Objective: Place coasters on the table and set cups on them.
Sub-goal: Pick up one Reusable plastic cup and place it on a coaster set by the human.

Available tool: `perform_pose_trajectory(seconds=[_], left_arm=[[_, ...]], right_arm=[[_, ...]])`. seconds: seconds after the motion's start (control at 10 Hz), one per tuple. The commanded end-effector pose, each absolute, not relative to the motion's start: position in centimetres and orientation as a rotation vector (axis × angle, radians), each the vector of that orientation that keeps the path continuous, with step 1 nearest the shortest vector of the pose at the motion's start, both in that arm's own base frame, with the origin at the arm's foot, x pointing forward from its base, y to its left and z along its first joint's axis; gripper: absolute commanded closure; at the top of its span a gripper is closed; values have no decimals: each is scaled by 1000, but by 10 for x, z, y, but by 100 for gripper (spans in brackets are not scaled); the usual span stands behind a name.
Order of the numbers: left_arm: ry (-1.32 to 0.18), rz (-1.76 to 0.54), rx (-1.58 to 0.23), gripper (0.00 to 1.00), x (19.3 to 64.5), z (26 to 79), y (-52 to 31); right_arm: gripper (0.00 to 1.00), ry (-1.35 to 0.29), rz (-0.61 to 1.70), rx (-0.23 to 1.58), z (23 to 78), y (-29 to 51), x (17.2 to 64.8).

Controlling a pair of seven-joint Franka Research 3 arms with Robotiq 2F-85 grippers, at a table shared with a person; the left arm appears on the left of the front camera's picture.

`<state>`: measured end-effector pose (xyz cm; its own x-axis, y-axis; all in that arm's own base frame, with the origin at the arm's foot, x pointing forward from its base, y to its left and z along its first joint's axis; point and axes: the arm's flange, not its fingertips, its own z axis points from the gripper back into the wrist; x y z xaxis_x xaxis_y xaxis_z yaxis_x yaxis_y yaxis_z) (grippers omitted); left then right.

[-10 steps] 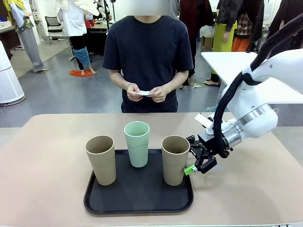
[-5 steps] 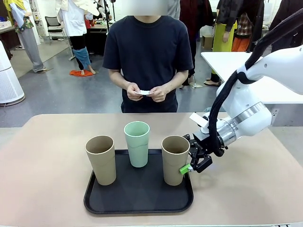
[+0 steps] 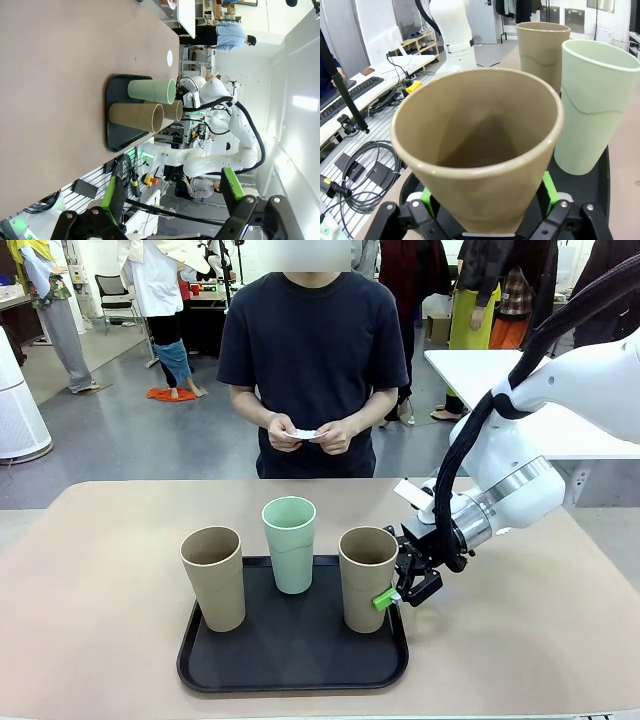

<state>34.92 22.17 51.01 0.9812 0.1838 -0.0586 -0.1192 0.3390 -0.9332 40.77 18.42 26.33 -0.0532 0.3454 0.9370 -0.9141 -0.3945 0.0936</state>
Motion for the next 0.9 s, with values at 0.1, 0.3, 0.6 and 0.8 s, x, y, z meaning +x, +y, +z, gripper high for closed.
perform_pose_trajectory(seconds=[0.1,0.3,0.6,0.8], left_arm=[[-81,203,-1214,0,350,511,222],[-81,203,-1214,0,350,511,222],[-81,203,-1214,0,350,511,222],[-81,203,-1214,0,350,511,222]], right_arm=[[69,-687,1653,1241,263,184,412],[100,-688,1653,1238,263,182,411],[75,-733,1622,1209,279,173,405],[75,-881,1500,1101,325,142,395]])
